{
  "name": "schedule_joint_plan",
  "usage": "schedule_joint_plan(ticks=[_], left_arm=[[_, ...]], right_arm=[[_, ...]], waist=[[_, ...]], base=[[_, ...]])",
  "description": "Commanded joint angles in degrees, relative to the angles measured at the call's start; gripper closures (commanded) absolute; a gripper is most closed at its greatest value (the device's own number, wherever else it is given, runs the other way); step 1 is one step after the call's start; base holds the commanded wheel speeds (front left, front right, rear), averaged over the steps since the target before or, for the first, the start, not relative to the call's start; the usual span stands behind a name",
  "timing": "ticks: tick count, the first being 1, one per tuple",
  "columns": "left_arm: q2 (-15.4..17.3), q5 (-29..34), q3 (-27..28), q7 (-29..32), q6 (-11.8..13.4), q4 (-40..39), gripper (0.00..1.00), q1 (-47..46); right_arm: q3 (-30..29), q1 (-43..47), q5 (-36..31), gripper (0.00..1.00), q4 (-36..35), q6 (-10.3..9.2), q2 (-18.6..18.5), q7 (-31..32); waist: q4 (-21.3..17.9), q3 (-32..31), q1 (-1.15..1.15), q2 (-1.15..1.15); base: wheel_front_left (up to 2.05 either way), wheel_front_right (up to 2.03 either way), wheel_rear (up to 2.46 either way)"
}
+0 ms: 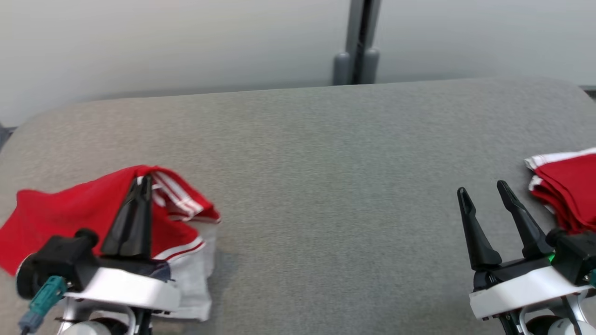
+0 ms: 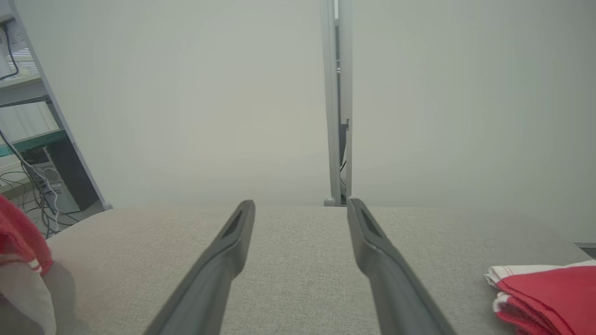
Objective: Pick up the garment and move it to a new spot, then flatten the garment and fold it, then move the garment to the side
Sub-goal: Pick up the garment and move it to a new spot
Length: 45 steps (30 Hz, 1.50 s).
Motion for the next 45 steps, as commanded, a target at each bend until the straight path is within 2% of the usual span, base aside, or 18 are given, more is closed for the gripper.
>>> schedule_joint_plan(ticks=[1,9,15,21,28,29,30,31,35,41,45], left_arm=[[-0.24,0.53,-0.80,0.16,-0.60,-0.50,1.00,-1.76],[-4.30,1.72,-9.07,1.61,-5.53,1.65,1.00,-10.15],[-7.90,1.92,-13.87,1.92,-9.10,7.59,1.00,-16.84],[-10.18,1.41,-15.64,0.14,-12.00,18.95,1.00,-21.51],[-11.38,1.30,-15.26,-3.43,-13.91,28.98,1.00,-25.49],[-11.36,1.57,-15.19,-3.88,-14.04,30.20,0.90,-26.00],[-11.55,1.62,-14.92,-4.91,-13.99,32.01,0.29,-26.96],[-11.52,1.90,-14.82,-5.45,-13.94,32.72,0.00,-27.42],[-11.95,1.51,-14.66,-7.35,-14.34,33.98,0.00,-27.95],[-11.83,1.10,-13.55,-9.94,-13.05,32.87,0.00,-25.53],[-10.50,0.17,-11.22,-10.91,-11.45,31.34,0.00,-23.07]], right_arm=[[-0.08,-0.63,0.30,0.00,0.04,-0.02,-0.19,-0.38],[1.40,-2.81,2.30,0.00,1.78,-0.02,-0.18,-2.42],[1.62,-3.93,3.44,0.00,3.19,-0.02,-0.18,-4.12],[2.45,-4.76,5.30,0.00,5.06,-0.02,-0.15,-6.52],[2.94,-6.31,6.49,0.00,7.60,-0.02,-0.16,-8.83],[2.94,-6.64,6.64,0.00,8.11,-0.02,-0.16,-9.15],[2.78,-7.05,6.65,0.00,9.07,-0.02,-0.16,-9.73],[2.74,-7.33,6.54,0.00,9.56,-0.02,-0.16,-9.93],[2.10,-8.09,5.50,0.00,10.94,-0.02,-0.16,-10.50],[0.42,-8.67,3.34,0.00,11.70,-0.02,-0.18,-10.37],[-0.94,-7.91,2.02,0.00,11.63,-0.02,-0.20,-9.56]], waist=[[-3.55,1.29,0.00,0.00],[-14.00,5.31,0.00,0.00],[-20.47,8.55,0.00,0.00],[-23.40,12.62,0.00,0.00],[-23.58,15.29,0.00,0.00],[-23.43,15.49,0.00,0.00],[-22.97,15.68,0.00,0.00],[-22.69,15.68,0.00,0.00],[-20.92,14.85,0.00,0.00],[-17.20,11.68,0.00,0.00],[-14.33,9.26,0.00,0.00]], base=[[0.00,0.00,0.00],[0.00,0.00,0.00],[0.00,0.00,0.00],[0.00,0.00,0.00],[0.00,0.00,0.00],[0.00,0.00,0.00],[0.00,0.00,0.00],[0.00,0.00,0.00],[0.00,0.00,0.00],[0.00,0.00,0.00],[0.00,0.00,0.00]])
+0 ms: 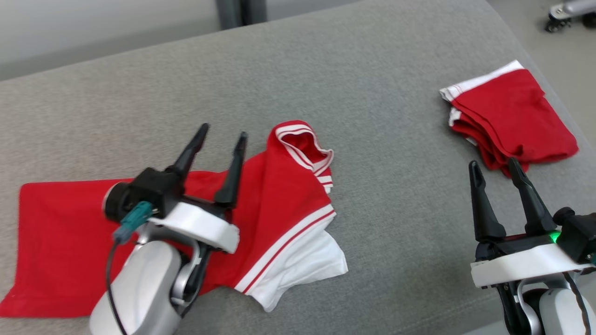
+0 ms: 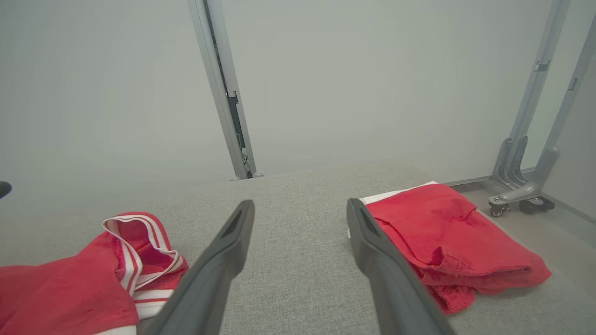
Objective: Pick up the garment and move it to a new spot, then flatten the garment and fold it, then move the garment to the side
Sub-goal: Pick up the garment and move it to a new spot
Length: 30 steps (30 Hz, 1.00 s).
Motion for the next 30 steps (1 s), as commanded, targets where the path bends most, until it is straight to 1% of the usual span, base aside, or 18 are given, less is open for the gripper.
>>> schedule_joint_plan(ticks=[1,8,15,20,21,24,27,30], left_arm=[[1.16,-0.72,1.58,-0.54,0.88,-0.66,0.00,1.44],[5.16,-2.62,7.32,-1.40,4.01,-2.98,0.00,7.53],[9.04,-3.38,11.35,-1.63,6.86,-6.26,0.00,14.60],[10.58,-3.39,12.23,-1.08,8.90,-9.93,0.00,20.04],[10.58,-3.39,12.23,-1.08,8.90,-9.93,0.00,20.04],[11.15,-3.43,12.15,-0.18,9.94,-12.30,0.00,23.00],[11.63,-3.52,11.95,0.28,10.33,-14.33,0.00,25.42],[12.13,-3.76,11.81,0.39,10.19,-16.04,0.00,27.06]], right_arm=[[-0.74,0.61,-0.59,0.00,0.02,-0.02,-0.22,0.40],[-1.93,2.28,-2.75,0.00,-0.36,-0.02,-0.23,2.07],[-1.68,3.91,-4.61,0.00,-1.22,-0.02,-0.23,3.97],[-1.44,5.80,-5.53,0.00,-1.41,-0.02,-0.22,5.21],[-1.44,5.80,-5.53,0.00,-1.41,-0.02,-0.22,5.21],[-1.31,7.21,-5.90,0.00,-1.80,-0.02,-0.22,6.19],[-1.32,8.78,-5.97,0.00,-2.31,-0.02,-0.36,6.93],[-1.36,10.00,-5.93,0.00,-3.14,-0.02,-0.34,7.63]], waist=[[3.11,-2.73,0.00,0.00],[7.55,-6.19,0.00,0.00],[10.23,-9.32,0.00,0.00],[11.39,-12.27,0.00,0.00],[11.39,-12.27,0.00,0.00],[11.80,-14.06,0.00,0.00],[12.12,-15.66,0.00,0.00],[12.40,-16.53,0.00,0.00]], base=[[0.00,0.00,0.00],[0.00,0.00,0.00],[0.00,0.00,0.00],[0.00,0.00,0.00],[0.00,0.00,0.00],[0.00,0.00,0.00],[0.00,0.00,0.00],[0.00,0.00,0.00]])
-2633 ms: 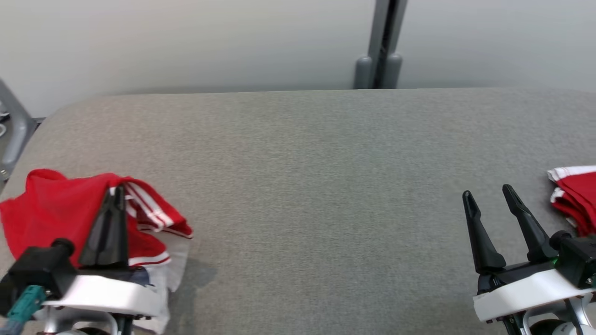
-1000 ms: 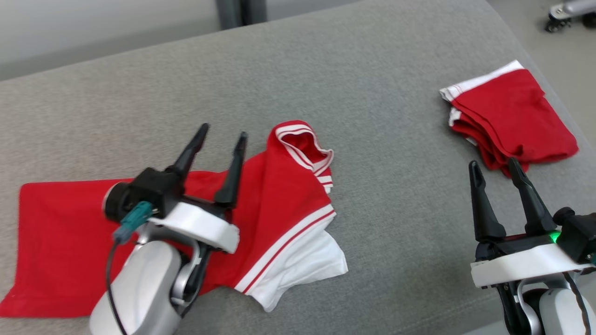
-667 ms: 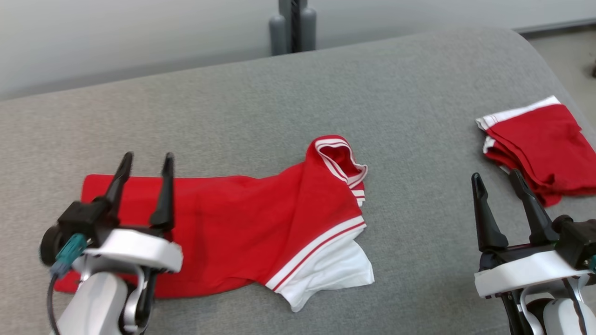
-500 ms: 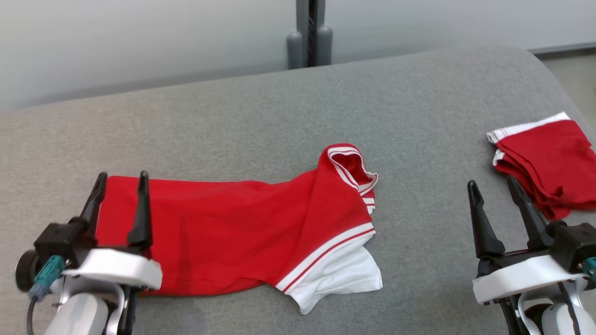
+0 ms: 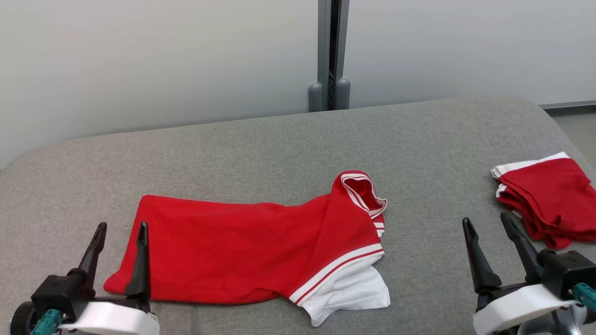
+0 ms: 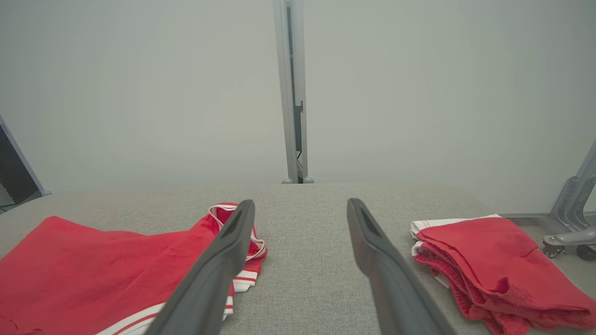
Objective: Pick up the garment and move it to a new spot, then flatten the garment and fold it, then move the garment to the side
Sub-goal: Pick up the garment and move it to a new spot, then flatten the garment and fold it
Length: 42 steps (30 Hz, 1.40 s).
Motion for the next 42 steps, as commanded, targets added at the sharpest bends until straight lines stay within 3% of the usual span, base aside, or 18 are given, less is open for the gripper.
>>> schedule_joint_plan(ticks=[1,12,28,42], left_arm=[[0.39,-0.24,-0.06,0.02,-0.04,-0.55,0.00,0.79],[1.39,-0.75,0.90,-1.03,-0.68,-0.43,0.00,3.82],[-1.31,-0.41,2.98,-2.50,-1.88,0.73,0.00,2.45],[-1.76,0.97,3.00,-2.21,-2.46,1.72,0.00,1.05]], right_arm=[[-0.20,0.78,-0.12,0.00,-0.43,-0.02,-0.28,0.32],[-1.08,3.35,0.44,0.00,-2.06,-0.02,-0.32,1.31],[-2.06,3.93,0.94,0.00,-2.73,-0.02,-0.18,1.43],[-1.96,3.50,1.38,0.00,-2.55,-0.02,-0.16,1.47]], waist=[[0.37,-0.66,0.00,0.00],[1.44,-2.17,0.00,0.00],[3.74,-1.70,0.00,0.00],[4.00,-0.81,0.00,0.00]], base=[[0.00,0.00,0.00],[0.00,0.00,0.00],[0.00,0.00,0.00],[0.00,0.00,0.00]])
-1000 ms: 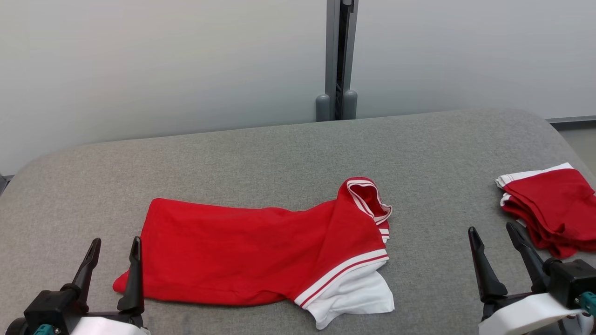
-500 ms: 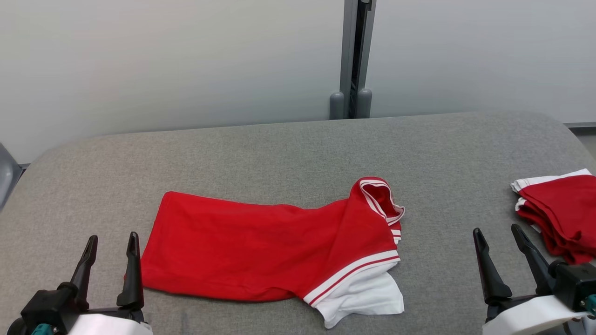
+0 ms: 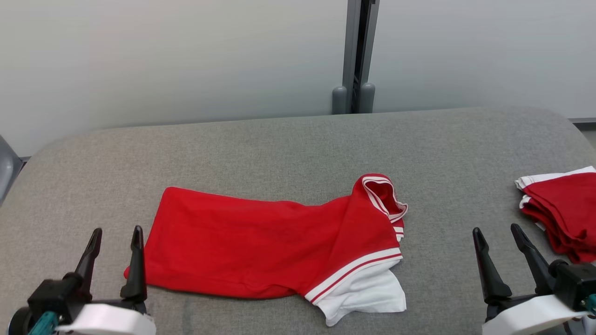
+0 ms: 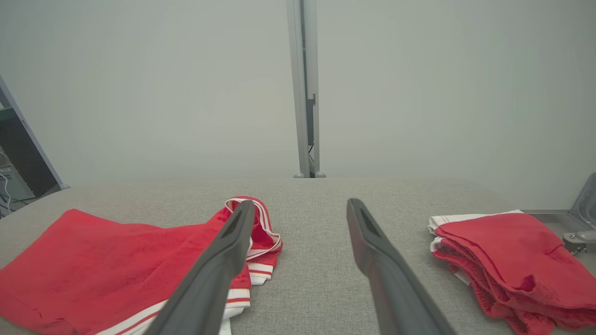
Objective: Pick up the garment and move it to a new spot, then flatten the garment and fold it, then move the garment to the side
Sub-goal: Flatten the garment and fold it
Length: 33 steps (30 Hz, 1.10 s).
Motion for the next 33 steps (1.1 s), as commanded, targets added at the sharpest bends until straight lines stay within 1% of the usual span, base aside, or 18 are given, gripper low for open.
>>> schedule_joint_plan(ticks=[1,5,6,9,18,24,25,26,27,28,29,30,33], left_arm=[[0.33,0.24,0.06,0.40,-0.41,0.30,0.00,-1.62],[0.48,-1.57,-0.96,4.05,-2.10,4.20,0.00,-4.46],[0.41,-2.96,-1.44,6.07,-3.44,6.96,0.00,-6.12],[0.39,-5.16,-1.49,8.36,-5.70,12.16,0.00,-8.67],[1.03,-11.40,0.05,11.64,-13.26,30.28,0.00,-16.75],[0.90,-14.01,-0.38,14.11,-17.22,38.50,0.00,-20.78],[0.80,-14.38,-0.80,14.79,-17.74,39.37,0.04,-21.18],[0.72,-14.77,-1.20,15.35,-18.16,40.08,0.24,-21.40],[0.64,-15.14,-1.49,15.59,-18.53,40.57,0.54,-21.56],[0.50,-15.23,-1.75,15.54,-18.72,40.79,0.71,-21.81],[0.43,-15.42,-1.91,15.23,-18.87,40.98,0.98,-22.09],[0.52,-15.38,-2.10,14.94,-19.02,41.11,1.00,-22.26],[1.35,-15.65,-2.37,14.08,-19.17,41.16,1.00,-22.61]], right_arm=[[-0.09,-0.21,0.22,0.00,-0.07,-0.02,-0.19,0.18],[0.75,-1.09,0.20,0.00,-0.05,-0.02,-0.19,0.35],[1.32,-1.79,0.20,0.00,-0.18,-0.02,-0.19,0.30],[2.04,-2.98,0.21,0.00,-0.22,-0.02,-0.21,0.15],[3.25,-6.34,0.60,0.00,1.23,-0.02,-0.21,-1.11],[3.58,-7.69,0.76,0.00,2.37,-0.02,-0.20,-1.58],[3.55,-7.91,0.79,0.00,2.52,-0.02,-0.20,-1.61],[3.50,-8.08,0.82,0.00,2.65,-0.02,-0.20,-1.68],[3.48,-8.18,0.86,0.00,2.81,-0.02,-0.20,-1.76],[3.44,-8.22,0.91,0.00,2.93,-0.02,-0.20,-1.82],[3.36,-8.24,0.98,0.00,3.12,-0.02,-0.20,-1.89],[3.30,-8.24,1.05,0.00,3.35,-0.02,-0.20,-1.92],[3.29,-8.32,1.32,0.00,3.86,-0.02,-0.20,-1.94]], waist=[[0.11,0.28,0.00,0.00],[-0.06,1.68,0.00,0.00],[-0.39,3.34,0.00,0.00],[-0.92,5.99,0.00,0.00],[-2.41,12.05,0.00,0.00],[-2.87,13.34,0.00,0.00],[-2.92,13.44,0.00,0.00],[-2.94,13.56,0.00,0.00],[-2.95,13.65,0.00,0.00],[-2.92,13.70,0.00,0.00],[-2.86,13.70,0.00,0.00],[-2.80,13.66,0.00,0.00],[-2.65,13.39,0.00,0.00]], base=[[0.00,0.00,0.00],[0.00,0.00,0.00],[0.00,0.00,0.00],[0.00,0.00,0.00],[0.00,0.00,0.00],[0.00,0.00,0.00],[0.00,0.00,0.00],[0.00,0.00,0.00],[0.00,0.00,0.00],[0.00,0.00,0.00],[0.00,0.00,0.00],[0.00,0.00,0.00],[0.00,0.00,0.00]])
